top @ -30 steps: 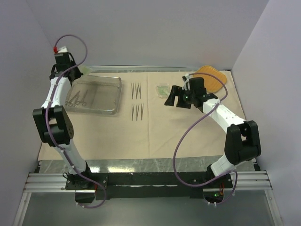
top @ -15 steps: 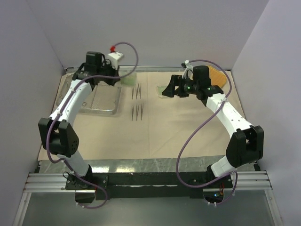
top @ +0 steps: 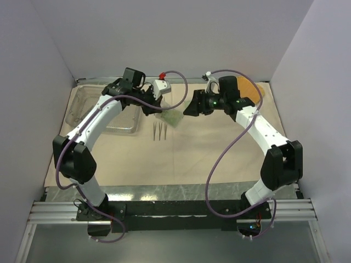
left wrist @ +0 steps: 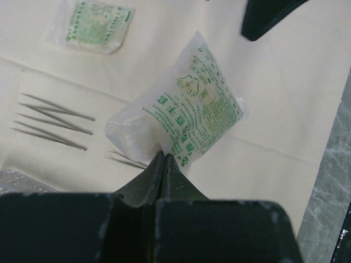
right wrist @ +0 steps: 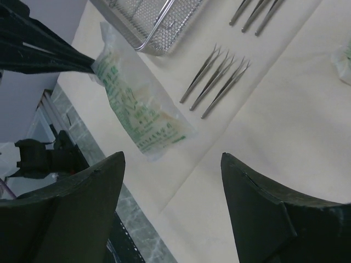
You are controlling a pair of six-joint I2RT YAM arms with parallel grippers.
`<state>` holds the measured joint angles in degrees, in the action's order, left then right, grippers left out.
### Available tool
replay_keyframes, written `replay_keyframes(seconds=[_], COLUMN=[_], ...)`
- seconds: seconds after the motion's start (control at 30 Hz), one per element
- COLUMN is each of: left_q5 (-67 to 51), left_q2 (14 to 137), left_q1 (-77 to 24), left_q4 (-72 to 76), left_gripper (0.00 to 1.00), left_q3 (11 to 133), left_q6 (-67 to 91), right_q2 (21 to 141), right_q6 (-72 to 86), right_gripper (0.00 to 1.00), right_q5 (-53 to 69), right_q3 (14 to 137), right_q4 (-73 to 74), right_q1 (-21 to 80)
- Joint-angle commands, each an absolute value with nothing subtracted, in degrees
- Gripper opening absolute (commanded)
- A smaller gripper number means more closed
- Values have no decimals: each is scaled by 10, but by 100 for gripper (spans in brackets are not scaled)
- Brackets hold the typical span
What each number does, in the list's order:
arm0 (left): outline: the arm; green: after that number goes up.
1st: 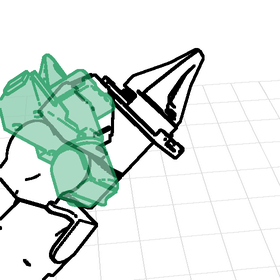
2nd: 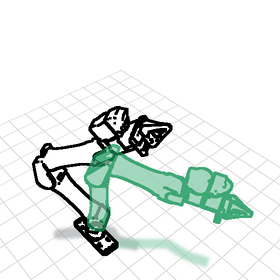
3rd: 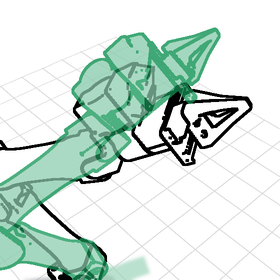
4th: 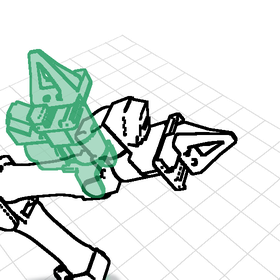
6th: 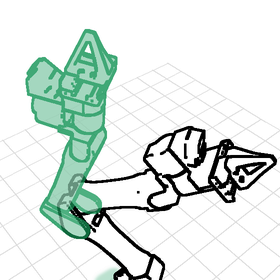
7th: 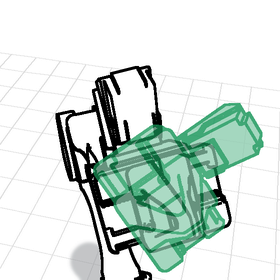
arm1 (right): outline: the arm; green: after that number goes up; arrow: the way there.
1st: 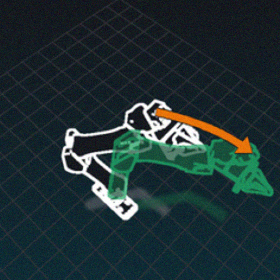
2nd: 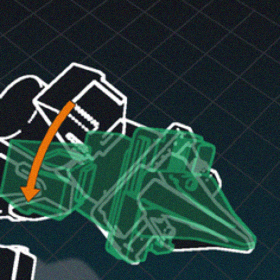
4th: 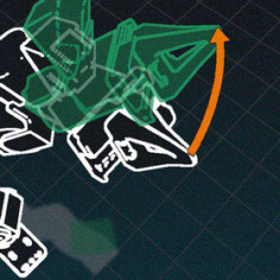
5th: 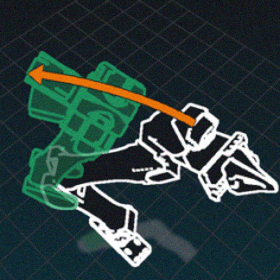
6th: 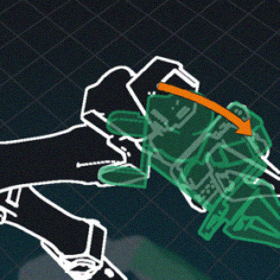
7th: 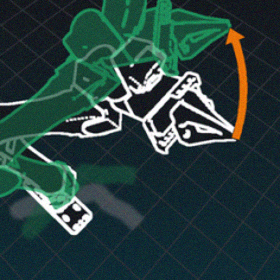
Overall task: Open and lay out the surgical kit
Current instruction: Place the medical item in the surgical kit.
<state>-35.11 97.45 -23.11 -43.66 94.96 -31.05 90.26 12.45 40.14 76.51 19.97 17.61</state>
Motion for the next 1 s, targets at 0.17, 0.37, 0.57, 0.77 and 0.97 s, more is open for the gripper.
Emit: replay_keyframes(seconds=[0.17, 0.37, 0.57, 0.77, 0.97], left_q5=[-384, -380, -346, -238, -115], left_q2=[973, 964, 956, 946, 917], left_q1=[-251, -254, -254, -253, -253], left_q4=[-451, -452, -425, -356, -273], left_gripper=[1, 1, 3, 28, 57], left_q3=[973, 966, 941, 908, 865], left_q6=[-341, -346, -335, -261, -136], right_q2=[976, 987, 976, 963, 969], right_q6=[72, 76, 80, 98, 122], right_gripper=[72, 65, 35, 23, 21], right_q5=[481, 482, 479, 452, 392], right_q3=[853, 841, 825, 803, 795], right_q4=[261, 253, 245, 224, 200], right_q1=[220, 228, 226, 208, 172])
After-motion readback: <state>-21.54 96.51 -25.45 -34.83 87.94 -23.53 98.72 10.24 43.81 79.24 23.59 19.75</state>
